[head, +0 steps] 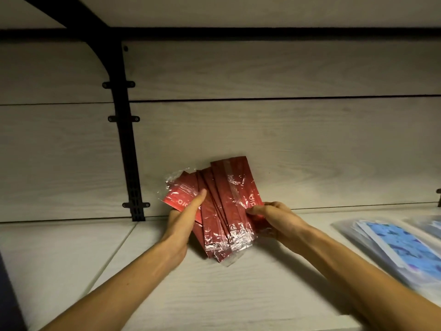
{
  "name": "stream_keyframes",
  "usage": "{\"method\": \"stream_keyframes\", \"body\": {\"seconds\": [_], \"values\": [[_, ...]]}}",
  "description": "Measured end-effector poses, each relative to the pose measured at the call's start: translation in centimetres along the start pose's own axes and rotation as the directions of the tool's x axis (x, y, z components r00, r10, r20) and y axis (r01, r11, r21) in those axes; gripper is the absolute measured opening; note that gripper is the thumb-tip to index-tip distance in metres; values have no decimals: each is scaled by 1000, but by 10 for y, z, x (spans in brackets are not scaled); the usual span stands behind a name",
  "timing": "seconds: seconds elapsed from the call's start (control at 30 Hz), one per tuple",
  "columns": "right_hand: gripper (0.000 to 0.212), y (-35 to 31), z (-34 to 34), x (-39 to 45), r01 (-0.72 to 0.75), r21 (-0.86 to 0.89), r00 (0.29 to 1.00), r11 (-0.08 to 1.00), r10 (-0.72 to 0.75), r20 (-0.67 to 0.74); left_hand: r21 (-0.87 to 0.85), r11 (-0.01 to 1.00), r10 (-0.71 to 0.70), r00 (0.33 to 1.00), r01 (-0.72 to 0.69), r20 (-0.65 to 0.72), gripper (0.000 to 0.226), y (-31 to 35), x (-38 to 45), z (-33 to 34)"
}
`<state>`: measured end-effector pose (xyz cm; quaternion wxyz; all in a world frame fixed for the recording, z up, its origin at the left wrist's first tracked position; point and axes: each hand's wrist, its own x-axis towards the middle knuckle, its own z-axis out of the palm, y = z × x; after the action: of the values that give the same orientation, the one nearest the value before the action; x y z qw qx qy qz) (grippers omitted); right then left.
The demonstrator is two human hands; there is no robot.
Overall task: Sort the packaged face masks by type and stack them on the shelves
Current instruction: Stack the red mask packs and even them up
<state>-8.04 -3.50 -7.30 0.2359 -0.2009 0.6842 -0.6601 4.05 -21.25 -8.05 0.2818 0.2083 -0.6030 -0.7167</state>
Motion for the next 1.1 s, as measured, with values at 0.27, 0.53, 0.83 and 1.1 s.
{"method": "stream_keyframes", "body": {"seconds": [0.27, 0.53, 0.83, 1.1], "values": [[4, -18, -21, -5, 60, 44, 996, 997, -57, -66, -121, 989, -83, 996, 84, 14, 12, 5, 1, -3], [9, -15, -22, -4, 91, 0, 996, 996, -91, -26, -88, 994, -64, 998, 64, 2, 32, 6, -4, -5], [10, -7, -10, 2, 196, -35, 952, 980, -198, -235, -142, 984, -91, 991, 105, 98, 49, 7, -9, -9], [7, -9, -10, -4, 157, -159, 979, 975, -175, -104, -112, 989, -95, 994, 100, 51, 42, 5, -8, -12]]}}
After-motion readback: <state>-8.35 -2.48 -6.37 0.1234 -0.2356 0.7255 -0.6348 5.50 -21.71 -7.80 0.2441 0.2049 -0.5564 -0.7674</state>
